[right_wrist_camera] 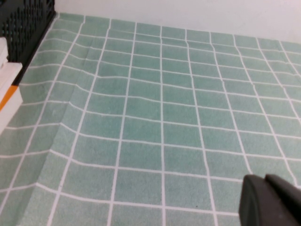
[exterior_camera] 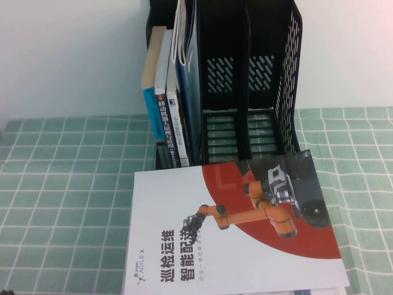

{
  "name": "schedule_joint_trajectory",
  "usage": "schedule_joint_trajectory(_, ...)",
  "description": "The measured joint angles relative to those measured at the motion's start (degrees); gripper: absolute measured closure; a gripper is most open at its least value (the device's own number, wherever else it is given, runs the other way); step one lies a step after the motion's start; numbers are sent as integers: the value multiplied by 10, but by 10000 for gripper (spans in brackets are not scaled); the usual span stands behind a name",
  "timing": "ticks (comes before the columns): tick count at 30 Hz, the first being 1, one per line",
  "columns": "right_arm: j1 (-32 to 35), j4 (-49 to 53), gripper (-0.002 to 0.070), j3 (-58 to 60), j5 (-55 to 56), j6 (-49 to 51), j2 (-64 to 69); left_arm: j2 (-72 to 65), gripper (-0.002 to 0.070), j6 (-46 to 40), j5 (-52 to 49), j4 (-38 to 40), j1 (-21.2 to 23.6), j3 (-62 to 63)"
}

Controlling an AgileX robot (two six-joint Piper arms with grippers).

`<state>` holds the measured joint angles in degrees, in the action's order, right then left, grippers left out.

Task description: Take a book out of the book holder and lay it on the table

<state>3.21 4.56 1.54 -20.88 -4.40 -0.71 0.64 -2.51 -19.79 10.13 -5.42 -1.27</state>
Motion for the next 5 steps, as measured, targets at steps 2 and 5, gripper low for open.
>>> schedule_joint_trajectory(2, 0, 0, 678, 0, 0, -1, 0, 0, 678, 0, 0, 0, 0, 0)
schedule_joint_trajectory(5, 0, 0, 678, 0, 0, -1, 0, 0, 678, 0, 0, 0, 0, 0)
